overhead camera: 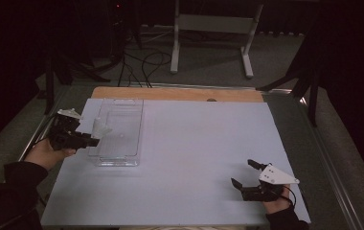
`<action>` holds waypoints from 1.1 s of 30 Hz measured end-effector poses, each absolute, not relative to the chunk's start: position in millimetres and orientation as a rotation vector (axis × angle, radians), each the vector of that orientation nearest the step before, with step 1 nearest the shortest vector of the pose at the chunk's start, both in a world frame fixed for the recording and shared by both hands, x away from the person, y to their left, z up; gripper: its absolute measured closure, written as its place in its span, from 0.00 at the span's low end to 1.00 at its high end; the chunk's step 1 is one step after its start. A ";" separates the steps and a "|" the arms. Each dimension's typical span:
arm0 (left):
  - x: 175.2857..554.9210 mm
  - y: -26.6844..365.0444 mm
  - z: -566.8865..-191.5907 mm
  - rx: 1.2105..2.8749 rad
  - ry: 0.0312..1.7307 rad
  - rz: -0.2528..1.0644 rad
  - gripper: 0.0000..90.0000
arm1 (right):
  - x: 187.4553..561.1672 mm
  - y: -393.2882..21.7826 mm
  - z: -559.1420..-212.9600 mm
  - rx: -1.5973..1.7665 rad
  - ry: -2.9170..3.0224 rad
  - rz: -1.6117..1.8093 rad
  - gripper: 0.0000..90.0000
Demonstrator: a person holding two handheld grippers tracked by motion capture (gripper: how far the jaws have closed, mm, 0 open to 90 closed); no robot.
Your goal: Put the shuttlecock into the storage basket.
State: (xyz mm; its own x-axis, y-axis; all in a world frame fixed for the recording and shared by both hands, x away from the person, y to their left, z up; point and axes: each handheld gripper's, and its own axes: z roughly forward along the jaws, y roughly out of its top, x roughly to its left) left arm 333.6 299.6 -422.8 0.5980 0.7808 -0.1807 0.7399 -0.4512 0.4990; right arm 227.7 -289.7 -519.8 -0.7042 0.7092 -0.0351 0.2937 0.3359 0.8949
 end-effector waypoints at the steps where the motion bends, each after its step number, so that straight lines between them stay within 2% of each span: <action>1: 333.6 299.6 -422.8 2.289 1.202 0.101 0.73 | 227.7 -289.7 -519.8 0.882 2.184 1.332 0.10; 9: 336.7 296.8 -437.0 2.330 1.221 0.096 0.73 | 227.9 -289.6 -519.9 0.880 2.187 1.329 0.10; 14: 339.8 293.7 -445.3 2.344 1.288 0.097 0.73 | 228.2 -289.4 -520.5 0.884 2.191 1.327 0.10; 33: 345.6 284.6 -454.8 2.445 1.291 0.067 0.73 | 228.3 -289.8 -520.6 0.890 2.195 1.334 0.10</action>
State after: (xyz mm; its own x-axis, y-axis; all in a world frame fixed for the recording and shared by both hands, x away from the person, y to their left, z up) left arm 345.6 284.6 -454.8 0.5785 0.8052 -0.1300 0.7875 -0.5099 0.3463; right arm 228.3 -289.8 -520.6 -0.7068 0.7070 -0.0244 0.3036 0.3343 0.8922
